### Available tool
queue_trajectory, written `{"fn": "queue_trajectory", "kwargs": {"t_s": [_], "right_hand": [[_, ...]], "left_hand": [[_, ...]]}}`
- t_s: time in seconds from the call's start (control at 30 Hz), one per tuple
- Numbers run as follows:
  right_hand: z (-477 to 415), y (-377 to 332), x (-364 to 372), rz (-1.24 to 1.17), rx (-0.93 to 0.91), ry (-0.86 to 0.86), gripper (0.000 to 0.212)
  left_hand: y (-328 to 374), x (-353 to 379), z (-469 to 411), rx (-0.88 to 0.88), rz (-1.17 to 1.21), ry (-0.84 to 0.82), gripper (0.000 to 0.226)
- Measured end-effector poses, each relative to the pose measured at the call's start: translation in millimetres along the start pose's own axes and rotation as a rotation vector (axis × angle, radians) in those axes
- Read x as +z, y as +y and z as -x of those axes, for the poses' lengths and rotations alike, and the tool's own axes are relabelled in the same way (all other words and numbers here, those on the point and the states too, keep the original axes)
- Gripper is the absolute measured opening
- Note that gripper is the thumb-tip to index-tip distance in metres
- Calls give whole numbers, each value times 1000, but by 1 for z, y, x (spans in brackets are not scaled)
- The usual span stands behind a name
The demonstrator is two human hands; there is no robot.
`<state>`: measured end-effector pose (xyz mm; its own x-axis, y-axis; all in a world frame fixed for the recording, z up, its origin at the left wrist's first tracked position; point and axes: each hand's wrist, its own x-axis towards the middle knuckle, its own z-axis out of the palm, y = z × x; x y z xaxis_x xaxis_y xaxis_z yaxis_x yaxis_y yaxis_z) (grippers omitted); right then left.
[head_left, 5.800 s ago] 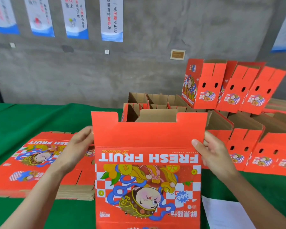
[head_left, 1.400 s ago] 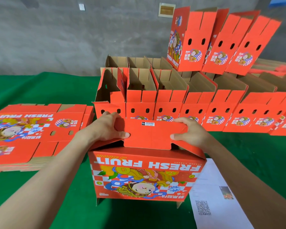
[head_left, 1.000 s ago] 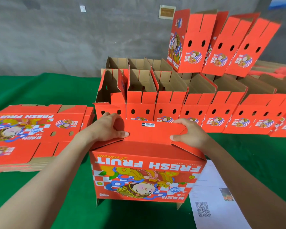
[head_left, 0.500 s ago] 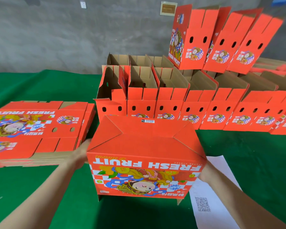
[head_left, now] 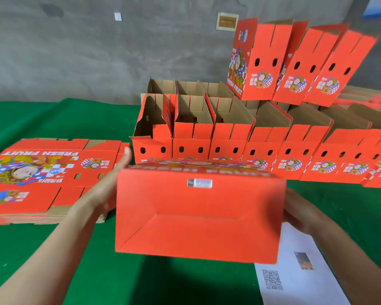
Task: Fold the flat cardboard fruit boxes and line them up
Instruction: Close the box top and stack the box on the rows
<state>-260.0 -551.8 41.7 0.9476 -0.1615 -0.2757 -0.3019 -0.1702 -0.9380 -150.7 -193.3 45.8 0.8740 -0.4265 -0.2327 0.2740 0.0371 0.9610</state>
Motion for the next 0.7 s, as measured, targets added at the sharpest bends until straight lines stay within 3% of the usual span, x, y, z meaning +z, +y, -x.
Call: {"fn": "queue_trajectory", "kwargs": {"t_s": [0.1, 0.2, 0.37, 0.53, 0.7], "right_hand": [[9, -14, 2, -47, -80, -51, 28], [14, -26, 1, -26, -203, -119, 29], [22, -40, -4, -24, -409, -25, 48], [28, -48, 10, 180, -517, 20, 59], [39, -56, 29, 424, -646, 47, 62]], "left_hand": [[2, -4, 0, 36, 22, 35, 40], [-2, -11, -3, 99, -44, 79, 25], [-17, -13, -8, 180, 107, 41, 40], [-23, -20, -12, 295, 151, 54, 49], [-30, -26, -18, 296, 108, 99, 47]]}}
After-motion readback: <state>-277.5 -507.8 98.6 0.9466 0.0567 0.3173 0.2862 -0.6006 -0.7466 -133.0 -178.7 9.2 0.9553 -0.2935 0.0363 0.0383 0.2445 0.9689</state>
